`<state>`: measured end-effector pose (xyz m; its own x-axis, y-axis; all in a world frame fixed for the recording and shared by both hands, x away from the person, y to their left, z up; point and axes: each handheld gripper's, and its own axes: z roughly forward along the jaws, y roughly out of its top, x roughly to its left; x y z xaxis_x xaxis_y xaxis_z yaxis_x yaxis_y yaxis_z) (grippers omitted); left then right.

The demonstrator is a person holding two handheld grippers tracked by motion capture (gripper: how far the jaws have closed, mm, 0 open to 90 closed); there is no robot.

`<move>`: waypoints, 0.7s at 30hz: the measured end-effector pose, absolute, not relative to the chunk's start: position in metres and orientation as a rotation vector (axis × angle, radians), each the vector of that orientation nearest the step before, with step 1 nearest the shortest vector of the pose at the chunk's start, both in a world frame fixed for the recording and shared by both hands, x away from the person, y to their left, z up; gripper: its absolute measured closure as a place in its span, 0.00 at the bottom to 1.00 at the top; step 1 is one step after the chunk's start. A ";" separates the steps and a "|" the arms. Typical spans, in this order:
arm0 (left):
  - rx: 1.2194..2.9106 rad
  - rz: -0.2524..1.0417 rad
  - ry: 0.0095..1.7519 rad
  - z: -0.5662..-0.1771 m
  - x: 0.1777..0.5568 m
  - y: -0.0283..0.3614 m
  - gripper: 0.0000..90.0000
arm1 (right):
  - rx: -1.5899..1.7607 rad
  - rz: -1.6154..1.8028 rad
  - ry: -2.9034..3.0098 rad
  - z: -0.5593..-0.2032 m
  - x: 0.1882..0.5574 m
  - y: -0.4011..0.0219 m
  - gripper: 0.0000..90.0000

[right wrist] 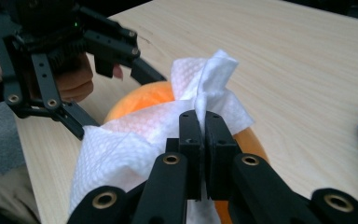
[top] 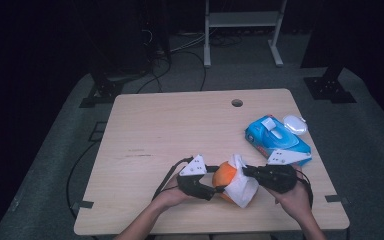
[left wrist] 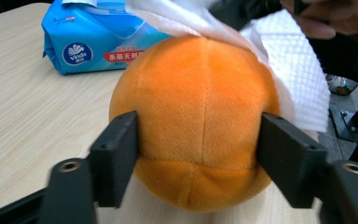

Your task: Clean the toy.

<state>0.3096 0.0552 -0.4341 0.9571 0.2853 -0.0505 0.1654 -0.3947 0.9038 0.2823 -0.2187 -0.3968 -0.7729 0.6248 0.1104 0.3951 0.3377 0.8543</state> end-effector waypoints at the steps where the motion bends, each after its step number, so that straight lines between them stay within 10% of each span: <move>1: 1.992 0.144 0.315 -0.434 0.308 0.054 0.30 | 0.908 1.390 2.372 -0.397 0.281 -0.216 0.96; 21: 2.018 0.099 0.327 -0.436 0.310 0.059 0.27 | 0.875 1.417 2.428 -0.400 0.278 -0.203 0.96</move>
<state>0.3097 0.0594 -0.4360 0.9594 0.2728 -0.0721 0.1865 -0.4210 0.8877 0.2781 -0.2035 -0.4003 -0.8056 0.5798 0.1218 0.3911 0.3661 0.8444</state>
